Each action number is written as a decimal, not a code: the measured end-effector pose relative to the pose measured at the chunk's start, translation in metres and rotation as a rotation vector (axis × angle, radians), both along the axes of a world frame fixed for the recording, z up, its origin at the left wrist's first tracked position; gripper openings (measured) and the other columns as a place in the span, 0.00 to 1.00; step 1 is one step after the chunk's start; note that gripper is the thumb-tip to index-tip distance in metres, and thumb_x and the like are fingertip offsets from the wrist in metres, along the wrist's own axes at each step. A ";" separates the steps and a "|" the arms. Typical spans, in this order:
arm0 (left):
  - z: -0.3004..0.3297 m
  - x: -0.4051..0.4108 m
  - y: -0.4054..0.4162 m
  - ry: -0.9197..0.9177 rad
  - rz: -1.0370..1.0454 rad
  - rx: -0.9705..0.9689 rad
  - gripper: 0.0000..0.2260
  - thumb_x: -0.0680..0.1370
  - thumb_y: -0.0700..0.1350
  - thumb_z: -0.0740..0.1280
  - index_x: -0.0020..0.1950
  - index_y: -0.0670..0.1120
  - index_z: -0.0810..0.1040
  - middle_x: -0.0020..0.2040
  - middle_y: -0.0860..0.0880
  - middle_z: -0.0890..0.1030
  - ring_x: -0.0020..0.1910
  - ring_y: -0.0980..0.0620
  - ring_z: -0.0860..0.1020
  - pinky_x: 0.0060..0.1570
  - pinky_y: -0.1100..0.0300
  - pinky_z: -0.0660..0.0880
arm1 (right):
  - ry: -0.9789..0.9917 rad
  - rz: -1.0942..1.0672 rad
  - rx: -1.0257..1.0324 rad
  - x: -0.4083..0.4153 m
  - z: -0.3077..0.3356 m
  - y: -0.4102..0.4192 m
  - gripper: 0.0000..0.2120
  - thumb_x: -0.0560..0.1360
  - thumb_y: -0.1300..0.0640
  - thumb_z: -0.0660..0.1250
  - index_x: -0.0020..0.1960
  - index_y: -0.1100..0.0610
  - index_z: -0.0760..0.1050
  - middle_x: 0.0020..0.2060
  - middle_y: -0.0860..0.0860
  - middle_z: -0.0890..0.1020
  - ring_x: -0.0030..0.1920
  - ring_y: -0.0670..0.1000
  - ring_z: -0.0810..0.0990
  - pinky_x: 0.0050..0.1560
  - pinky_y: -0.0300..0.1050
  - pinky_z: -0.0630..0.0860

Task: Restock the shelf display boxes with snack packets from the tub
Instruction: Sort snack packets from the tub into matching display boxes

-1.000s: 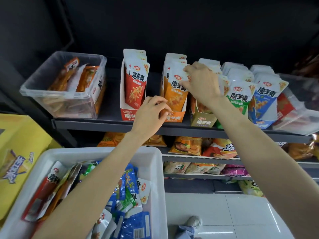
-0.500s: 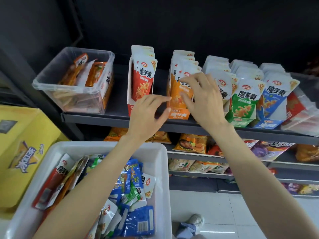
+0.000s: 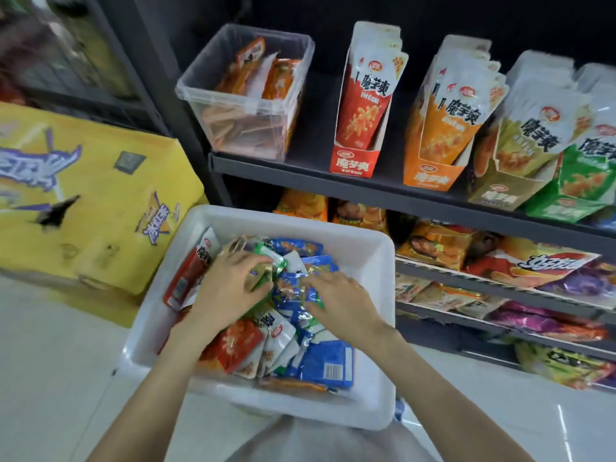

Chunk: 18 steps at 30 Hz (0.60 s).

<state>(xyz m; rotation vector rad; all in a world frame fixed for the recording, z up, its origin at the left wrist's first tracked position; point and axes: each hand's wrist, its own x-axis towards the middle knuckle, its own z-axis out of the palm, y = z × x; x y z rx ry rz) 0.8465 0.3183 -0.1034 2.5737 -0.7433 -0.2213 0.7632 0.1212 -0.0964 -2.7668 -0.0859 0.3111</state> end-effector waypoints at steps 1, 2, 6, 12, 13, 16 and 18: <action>-0.004 -0.003 0.006 0.010 0.005 0.033 0.17 0.71 0.56 0.69 0.58 0.53 0.78 0.55 0.49 0.80 0.58 0.43 0.75 0.59 0.48 0.72 | 0.012 0.004 -0.025 0.003 -0.007 0.005 0.18 0.79 0.51 0.60 0.68 0.52 0.69 0.65 0.51 0.73 0.64 0.55 0.72 0.62 0.50 0.69; -0.007 -0.007 0.011 0.014 0.005 0.052 0.18 0.70 0.54 0.72 0.59 0.54 0.78 0.56 0.49 0.79 0.59 0.43 0.75 0.59 0.48 0.72 | 0.018 0.002 -0.055 0.006 -0.015 0.010 0.19 0.80 0.51 0.59 0.69 0.54 0.67 0.66 0.51 0.71 0.65 0.55 0.70 0.63 0.50 0.68; -0.012 -0.015 0.019 0.006 -0.053 0.154 0.20 0.72 0.54 0.71 0.63 0.55 0.75 0.61 0.53 0.76 0.60 0.49 0.75 0.56 0.55 0.71 | 0.049 -0.018 -0.222 0.025 -0.037 0.022 0.26 0.80 0.46 0.59 0.73 0.56 0.60 0.68 0.54 0.69 0.67 0.57 0.68 0.63 0.51 0.66; -0.013 -0.016 0.018 0.007 -0.058 0.121 0.17 0.76 0.58 0.64 0.63 0.54 0.76 0.61 0.52 0.76 0.60 0.49 0.74 0.57 0.54 0.71 | 0.118 -0.096 -0.250 0.034 -0.039 0.023 0.24 0.75 0.48 0.68 0.67 0.55 0.68 0.62 0.56 0.73 0.63 0.58 0.70 0.60 0.49 0.68; -0.011 -0.016 0.016 0.002 -0.039 0.084 0.16 0.77 0.57 0.64 0.62 0.53 0.77 0.60 0.52 0.77 0.59 0.49 0.74 0.56 0.55 0.71 | 0.111 -0.134 -0.206 0.032 -0.034 0.021 0.20 0.75 0.49 0.68 0.64 0.55 0.71 0.60 0.56 0.74 0.61 0.58 0.72 0.58 0.49 0.70; -0.002 -0.019 0.011 0.016 0.064 -0.080 0.13 0.78 0.53 0.65 0.60 0.52 0.78 0.58 0.52 0.77 0.57 0.51 0.74 0.51 0.58 0.70 | 0.080 -0.292 -0.091 0.018 -0.017 0.008 0.10 0.79 0.53 0.64 0.55 0.57 0.77 0.54 0.55 0.77 0.53 0.58 0.77 0.52 0.48 0.73; 0.004 -0.022 0.007 0.099 0.182 -0.265 0.11 0.78 0.51 0.65 0.59 0.51 0.78 0.55 0.54 0.78 0.54 0.55 0.75 0.50 0.62 0.70 | -0.007 -0.461 0.020 0.001 -0.008 -0.004 0.08 0.79 0.55 0.62 0.49 0.57 0.78 0.49 0.54 0.81 0.48 0.57 0.80 0.47 0.47 0.74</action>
